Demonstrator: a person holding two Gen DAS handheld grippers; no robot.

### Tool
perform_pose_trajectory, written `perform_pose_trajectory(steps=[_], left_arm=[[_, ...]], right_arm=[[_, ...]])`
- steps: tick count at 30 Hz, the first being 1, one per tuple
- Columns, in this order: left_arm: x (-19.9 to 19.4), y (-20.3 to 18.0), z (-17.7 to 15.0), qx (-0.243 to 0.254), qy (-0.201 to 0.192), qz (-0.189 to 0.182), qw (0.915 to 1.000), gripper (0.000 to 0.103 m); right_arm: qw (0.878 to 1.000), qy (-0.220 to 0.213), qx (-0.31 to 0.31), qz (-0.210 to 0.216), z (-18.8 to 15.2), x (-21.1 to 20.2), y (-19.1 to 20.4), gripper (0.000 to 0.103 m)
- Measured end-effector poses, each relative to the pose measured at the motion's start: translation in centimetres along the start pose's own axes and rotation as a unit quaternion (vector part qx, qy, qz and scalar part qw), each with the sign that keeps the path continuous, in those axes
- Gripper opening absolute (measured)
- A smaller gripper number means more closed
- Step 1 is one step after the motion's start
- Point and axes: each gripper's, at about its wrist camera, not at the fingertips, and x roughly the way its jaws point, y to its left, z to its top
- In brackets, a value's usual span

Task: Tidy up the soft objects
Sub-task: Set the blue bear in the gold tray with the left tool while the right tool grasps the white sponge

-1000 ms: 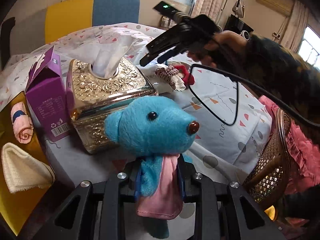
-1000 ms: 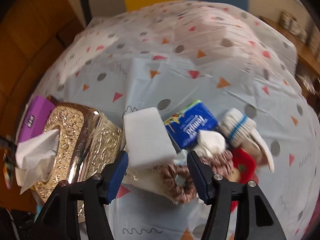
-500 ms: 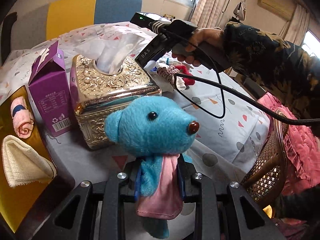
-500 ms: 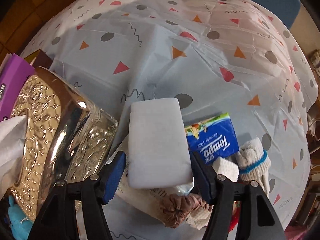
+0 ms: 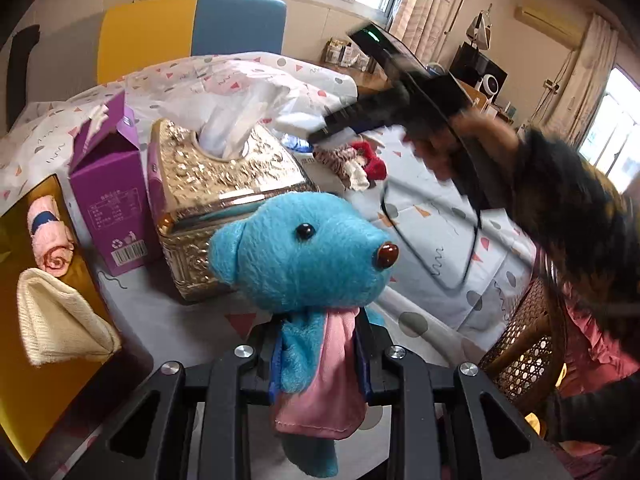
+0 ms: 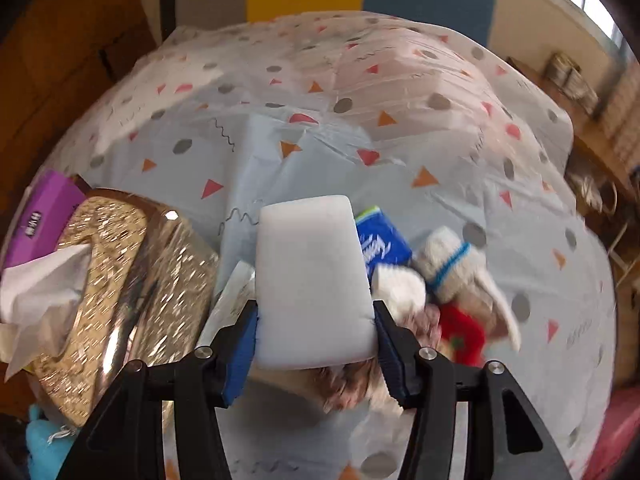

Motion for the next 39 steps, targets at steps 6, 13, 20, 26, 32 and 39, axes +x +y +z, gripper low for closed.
perform_pose_trajectory(steps=[6,13,20,26,32,39], left_arm=[[-4.2,3.2,0.8,-0.067,-0.046,-0.011,0.9966,0.028],[-9.9,11.9,1.5,-0.206,-0.108,0.051,0.9713,0.028],[-9.5,23.1,0.9,-0.366,-0.09,0.123,0.9181,0.028],[-7.3,27.3,0.9,-0.398,-0.069,0.141,0.9038,0.028],[-5.5,30.3,2.6,-0.385,-0.054,0.158,0.9076,0.029],[-2.4,32.3,3.4,-0.396,-0.013,0.193,0.8975,0.047]], right_arm=[[0.998,-0.023,0.046,-0.021,-4.8,0.4,-0.4,0.055],[0.998,-0.022,0.038,-0.045,-5.2,1.3,-0.4,0.055],[0.998,-0.027,0.027,-0.058,-5.3,1.5,-0.1,0.055],[0.997,-0.027,0.02,-0.065,-5.4,1.6,0.0,0.055],[0.997,-0.024,0.016,-0.068,-5.4,1.8,0.1,0.055],[0.997,-0.024,0.014,-0.071,-5.4,1.8,0.1,0.055]])
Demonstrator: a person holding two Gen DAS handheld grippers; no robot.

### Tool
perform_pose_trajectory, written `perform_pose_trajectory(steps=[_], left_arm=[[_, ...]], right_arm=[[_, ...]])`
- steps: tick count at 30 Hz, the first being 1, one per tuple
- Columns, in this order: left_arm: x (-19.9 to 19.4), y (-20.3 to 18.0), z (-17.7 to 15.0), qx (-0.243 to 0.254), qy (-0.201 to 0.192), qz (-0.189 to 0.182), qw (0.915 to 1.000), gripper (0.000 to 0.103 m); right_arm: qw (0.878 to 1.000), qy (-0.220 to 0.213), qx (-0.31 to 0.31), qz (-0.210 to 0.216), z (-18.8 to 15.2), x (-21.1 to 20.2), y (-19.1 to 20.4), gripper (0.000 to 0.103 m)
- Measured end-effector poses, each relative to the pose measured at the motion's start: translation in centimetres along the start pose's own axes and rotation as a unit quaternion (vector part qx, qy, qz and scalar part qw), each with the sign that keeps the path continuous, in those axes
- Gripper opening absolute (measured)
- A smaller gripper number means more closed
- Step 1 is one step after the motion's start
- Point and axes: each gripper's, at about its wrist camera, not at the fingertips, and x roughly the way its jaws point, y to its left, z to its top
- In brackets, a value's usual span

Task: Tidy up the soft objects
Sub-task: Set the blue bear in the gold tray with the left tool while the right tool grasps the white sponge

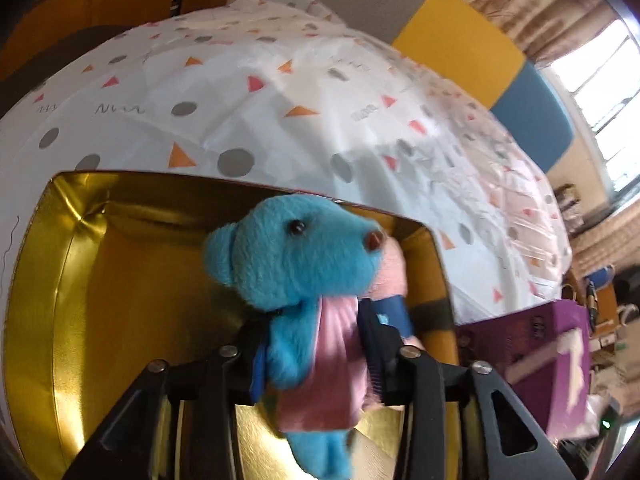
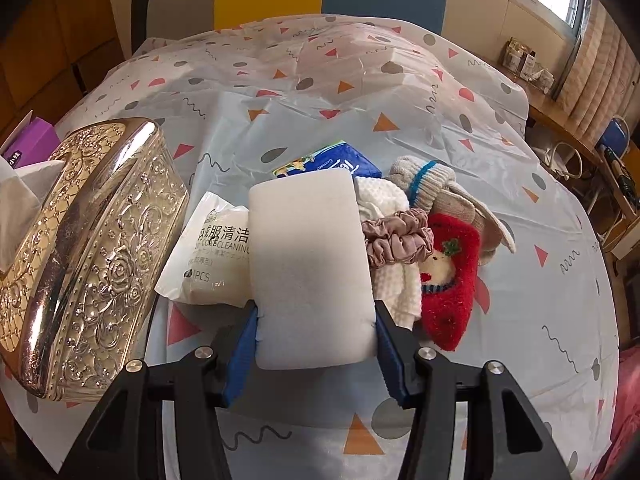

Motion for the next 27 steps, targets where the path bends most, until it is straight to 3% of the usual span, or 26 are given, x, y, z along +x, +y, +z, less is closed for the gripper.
perform_pose_trajectory(steps=[1,7,15,19,27], left_arm=[[0.0,0.1,-0.1,-0.003,-0.002,0.007,1.0,0.056],[-1.4,-0.9,-1.0,0.061,-0.04,0.053,0.9959,0.073],[-4.6,-0.9,-3.9,0.086,-0.071,0.12,0.9864,0.077],[-6.8,-0.9,-6.3,0.1,-0.104,0.138,0.9799,0.088],[-11.6,-1.1,-10.9,0.112,-0.178,0.159,0.9647,0.099]], right_arm=[[1.0,0.0,-0.001,-0.001,0.0,0.0,0.0,0.055],[1.0,0.002,-0.008,-0.004,0.0,0.1,0.1,0.055],[1.0,0.005,-0.007,-0.003,-0.1,0.1,0.1,0.055],[1.0,0.005,-0.004,-0.001,0.0,0.1,0.0,0.055],[1.0,-0.01,-0.004,-0.004,0.2,-0.4,0.1,0.055]])
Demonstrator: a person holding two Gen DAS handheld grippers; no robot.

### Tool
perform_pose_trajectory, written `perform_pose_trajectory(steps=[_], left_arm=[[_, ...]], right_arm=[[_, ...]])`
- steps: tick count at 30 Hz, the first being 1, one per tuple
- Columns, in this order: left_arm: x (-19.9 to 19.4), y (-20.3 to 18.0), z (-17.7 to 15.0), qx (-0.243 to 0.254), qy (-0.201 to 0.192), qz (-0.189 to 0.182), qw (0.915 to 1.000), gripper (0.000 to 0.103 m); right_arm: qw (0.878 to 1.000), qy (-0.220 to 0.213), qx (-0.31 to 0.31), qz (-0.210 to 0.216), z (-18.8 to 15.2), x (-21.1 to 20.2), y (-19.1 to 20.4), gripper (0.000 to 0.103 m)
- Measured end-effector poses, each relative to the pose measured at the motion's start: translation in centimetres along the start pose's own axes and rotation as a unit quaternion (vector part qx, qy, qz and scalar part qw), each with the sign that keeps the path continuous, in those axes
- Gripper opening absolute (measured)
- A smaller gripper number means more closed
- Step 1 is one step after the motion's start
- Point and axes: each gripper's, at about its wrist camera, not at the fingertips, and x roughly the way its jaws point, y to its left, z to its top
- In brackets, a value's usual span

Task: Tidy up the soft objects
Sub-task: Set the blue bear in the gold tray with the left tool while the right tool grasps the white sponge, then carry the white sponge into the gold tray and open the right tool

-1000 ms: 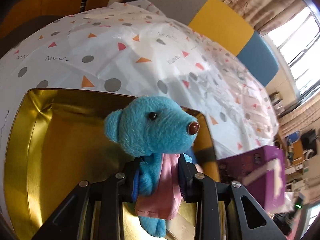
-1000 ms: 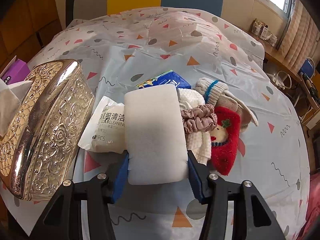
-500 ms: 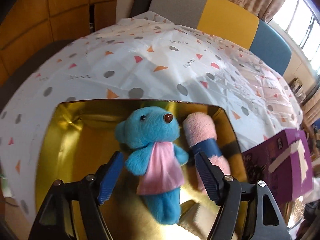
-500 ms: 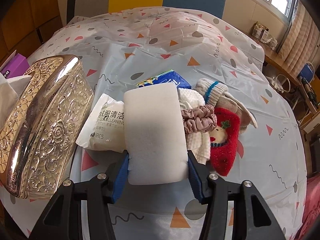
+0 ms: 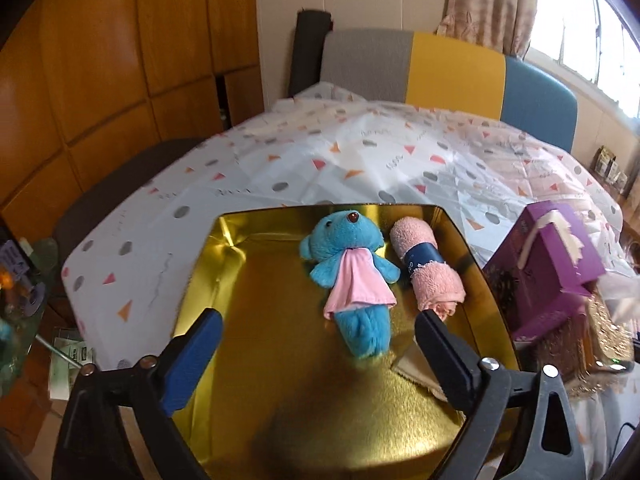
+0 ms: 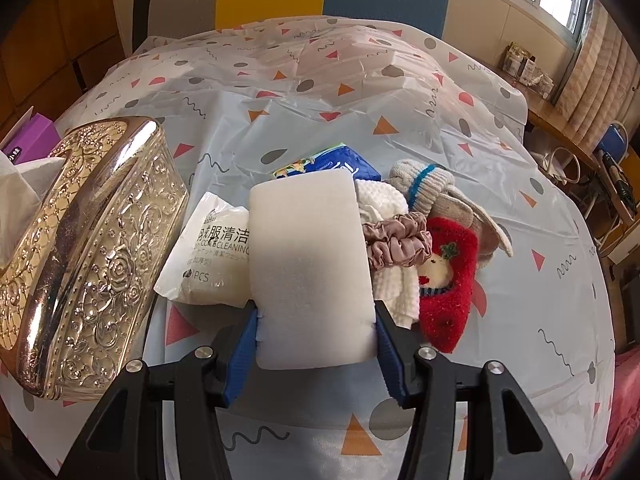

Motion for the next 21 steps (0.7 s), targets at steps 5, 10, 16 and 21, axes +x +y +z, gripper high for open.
perform_pose_trajectory(steps=[5,10,16,21], left_arm=[[-2.6,0.3,-1.2,-0.004,-0.028,0.013,0.9995,0.102],[-3.9,0.2,-2.2,-0.008,-0.035,0.021,0.9991,0.103],[-5.0,0.0,-2.5,-0.004,-0.044,0.027,0.9987,0.103],[-5.8,0.2,-2.7,0.001,-0.056,0.025,0.9981,0.103]], right_arm=[[1.0,-0.015,0.015,-0.002,0.3,-0.5,-0.6,0.055],[1.0,-0.014,0.017,-0.009,0.3,-0.4,-0.7,0.055],[0.999,-0.026,0.026,-0.016,0.2,-0.7,-0.8,0.055],[0.998,-0.041,0.052,-0.017,0.3,-1.3,-1.6,0.055]])
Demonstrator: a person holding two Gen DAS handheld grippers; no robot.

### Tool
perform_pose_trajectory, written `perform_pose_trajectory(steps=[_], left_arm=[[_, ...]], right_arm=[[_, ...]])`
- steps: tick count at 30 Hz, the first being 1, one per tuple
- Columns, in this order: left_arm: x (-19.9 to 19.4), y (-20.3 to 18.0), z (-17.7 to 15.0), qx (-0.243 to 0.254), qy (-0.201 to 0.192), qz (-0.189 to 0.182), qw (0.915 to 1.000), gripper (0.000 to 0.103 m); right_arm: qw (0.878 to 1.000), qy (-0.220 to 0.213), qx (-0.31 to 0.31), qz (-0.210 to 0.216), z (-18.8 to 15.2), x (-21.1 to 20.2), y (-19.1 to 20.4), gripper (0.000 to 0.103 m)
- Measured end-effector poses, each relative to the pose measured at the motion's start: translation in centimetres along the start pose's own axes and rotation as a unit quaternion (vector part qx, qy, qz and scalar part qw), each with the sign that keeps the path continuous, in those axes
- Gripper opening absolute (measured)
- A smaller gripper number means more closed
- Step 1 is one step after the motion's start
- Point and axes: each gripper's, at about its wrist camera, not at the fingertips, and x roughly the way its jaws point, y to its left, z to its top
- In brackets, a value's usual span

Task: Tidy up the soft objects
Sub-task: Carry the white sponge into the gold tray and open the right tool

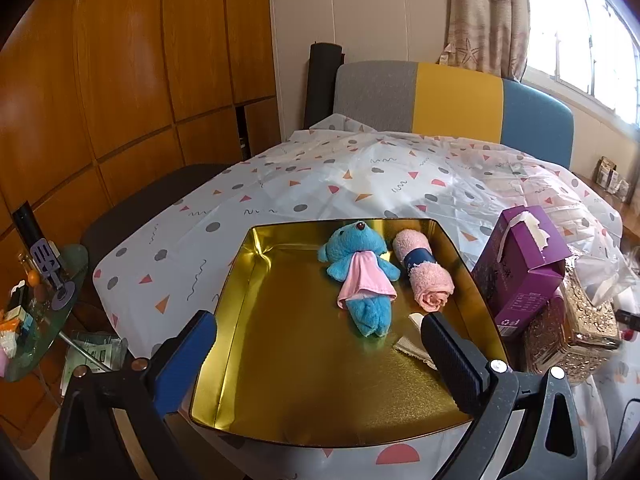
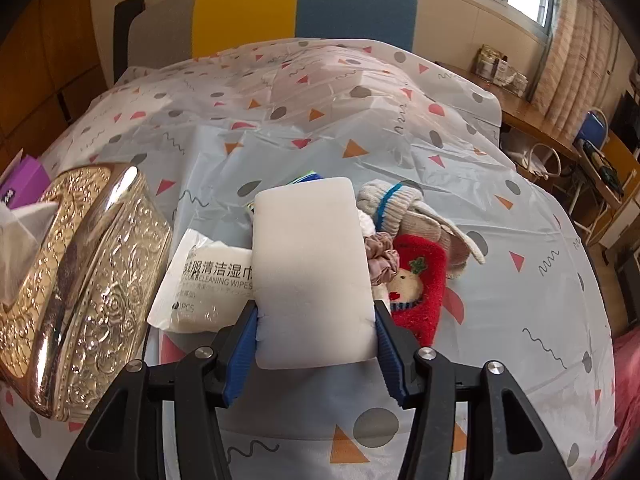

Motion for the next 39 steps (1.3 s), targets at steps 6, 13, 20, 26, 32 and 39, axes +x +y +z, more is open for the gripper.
perform_pose_trajectory(steps=[6,13,20,26,32,39], left_arm=[[-0.6,0.3,-0.3,0.011,-0.004,0.0,0.9999,0.103],[-0.8,1.0,-0.6,0.008,-0.006,0.003,0.9999,0.103],[-1.4,1.8,-0.4,0.001,-0.016,0.003,0.9999,0.103],[-1.6,2.6,-0.5,-0.004,-0.017,0.006,0.9998,0.103],[-1.5,3.6,-0.7,-0.013,-0.014,0.012,0.9998,0.103],[-1.0,4.2,-1.1,-0.015,-0.006,0.017,0.9997,0.103]], right_arm=[[0.998,-0.044,0.048,0.003,0.8,-2.8,-1.1,0.055],[0.99,-0.128,0.045,0.042,2.9,-9.8,1.5,0.055],[0.969,-0.191,-0.081,0.131,4.2,-16.8,12.0,0.055],[0.946,-0.156,-0.203,0.199,2.7,-17.2,22.7,0.055],[0.933,-0.065,-0.265,0.233,0.4,-12.4,30.9,0.055],[0.933,0.04,-0.274,0.23,-1.1,-4.8,36.6,0.056]])
